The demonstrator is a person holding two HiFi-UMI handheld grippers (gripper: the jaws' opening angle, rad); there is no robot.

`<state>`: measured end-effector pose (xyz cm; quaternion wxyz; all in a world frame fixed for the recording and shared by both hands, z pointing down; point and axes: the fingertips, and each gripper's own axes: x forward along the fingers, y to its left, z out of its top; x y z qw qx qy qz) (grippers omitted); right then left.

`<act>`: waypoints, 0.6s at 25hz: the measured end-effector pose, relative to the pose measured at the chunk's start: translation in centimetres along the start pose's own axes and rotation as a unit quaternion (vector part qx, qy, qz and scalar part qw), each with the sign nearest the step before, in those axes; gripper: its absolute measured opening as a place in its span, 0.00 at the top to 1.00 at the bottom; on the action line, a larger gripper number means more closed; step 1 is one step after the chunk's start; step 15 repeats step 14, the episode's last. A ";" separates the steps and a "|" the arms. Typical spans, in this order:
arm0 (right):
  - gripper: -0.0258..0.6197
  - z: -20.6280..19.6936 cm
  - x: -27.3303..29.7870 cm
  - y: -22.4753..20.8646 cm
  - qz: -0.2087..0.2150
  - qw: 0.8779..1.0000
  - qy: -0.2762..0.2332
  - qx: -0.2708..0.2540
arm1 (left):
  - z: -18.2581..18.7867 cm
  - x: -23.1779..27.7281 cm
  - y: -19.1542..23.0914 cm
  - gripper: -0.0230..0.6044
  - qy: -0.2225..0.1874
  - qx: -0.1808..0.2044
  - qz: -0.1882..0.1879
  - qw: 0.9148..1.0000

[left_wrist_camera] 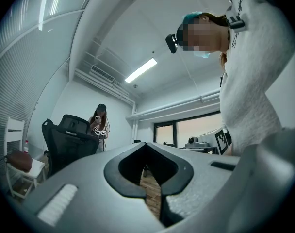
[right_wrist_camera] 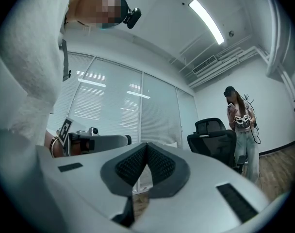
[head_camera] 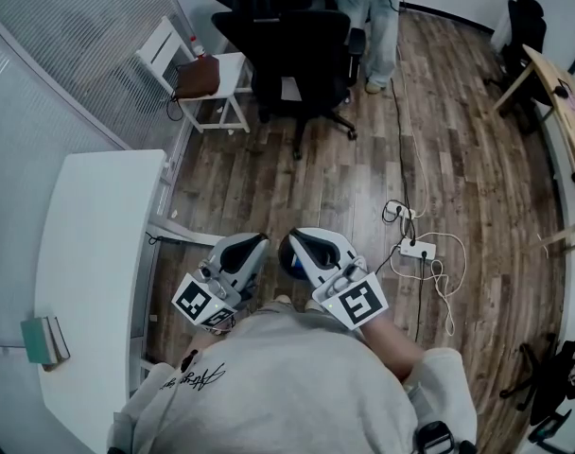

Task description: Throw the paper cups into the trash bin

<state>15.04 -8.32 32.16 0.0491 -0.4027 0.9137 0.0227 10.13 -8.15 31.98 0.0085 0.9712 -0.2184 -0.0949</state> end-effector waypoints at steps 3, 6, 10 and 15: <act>0.95 -0.3 0.0 0.1 0.000 1.000 0.002 0.003 | -0.1 -0.1 0.0 0.96 -0.002 -0.001 0.001 1.000; 0.95 -0.5 -0.1 0.0 0.000 1.000 0.005 0.004 | -0.2 -0.1 0.0 0.96 -0.003 -0.001 0.001 1.000; 0.95 -0.3 -0.1 0.0 0.001 1.000 0.003 0.005 | -0.2 -0.1 -0.2 0.96 -0.003 0.001 0.001 1.000; 0.95 -0.4 0.0 0.3 0.002 1.000 0.003 0.007 | -0.1 -0.2 -0.2 0.96 -0.003 0.006 0.000 1.000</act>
